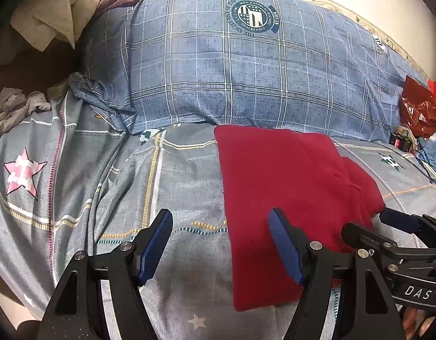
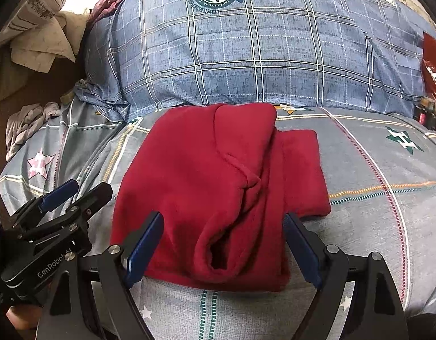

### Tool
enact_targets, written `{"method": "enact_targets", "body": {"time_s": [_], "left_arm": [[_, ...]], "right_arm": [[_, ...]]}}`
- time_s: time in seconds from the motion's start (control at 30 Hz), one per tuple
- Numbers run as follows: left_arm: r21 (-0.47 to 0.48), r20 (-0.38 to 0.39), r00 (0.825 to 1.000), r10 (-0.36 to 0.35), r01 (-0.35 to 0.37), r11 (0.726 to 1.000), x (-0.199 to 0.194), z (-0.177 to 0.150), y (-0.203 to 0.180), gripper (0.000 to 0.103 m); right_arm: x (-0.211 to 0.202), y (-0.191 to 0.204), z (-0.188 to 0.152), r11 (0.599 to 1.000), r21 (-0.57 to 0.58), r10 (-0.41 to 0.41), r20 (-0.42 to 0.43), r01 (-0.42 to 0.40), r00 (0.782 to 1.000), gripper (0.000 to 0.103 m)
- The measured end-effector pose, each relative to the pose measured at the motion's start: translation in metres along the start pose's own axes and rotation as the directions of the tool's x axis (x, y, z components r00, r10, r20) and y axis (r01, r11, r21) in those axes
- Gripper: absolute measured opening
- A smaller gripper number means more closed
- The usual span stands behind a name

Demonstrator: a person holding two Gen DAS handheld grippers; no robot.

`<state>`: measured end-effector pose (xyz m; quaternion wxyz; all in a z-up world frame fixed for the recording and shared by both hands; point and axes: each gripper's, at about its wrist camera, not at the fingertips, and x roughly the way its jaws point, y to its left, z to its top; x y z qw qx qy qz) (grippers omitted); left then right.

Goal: Fold small clothes

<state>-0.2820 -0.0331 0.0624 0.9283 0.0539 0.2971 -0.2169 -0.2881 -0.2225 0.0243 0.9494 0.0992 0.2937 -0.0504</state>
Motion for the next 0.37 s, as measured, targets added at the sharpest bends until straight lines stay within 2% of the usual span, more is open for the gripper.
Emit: {"method": "enact_targets", "body": {"time_s": [0.37], "left_arm": [[0.007,0.01,1.0,-0.003,0.003,1.0,0.0003,-0.0018,-0.0004,0.07]], "right_arm": [[0.0042,0.0038,-0.0025,1.0,-0.002,0.006,-0.013,-0.006,1.0,0.087]]}}
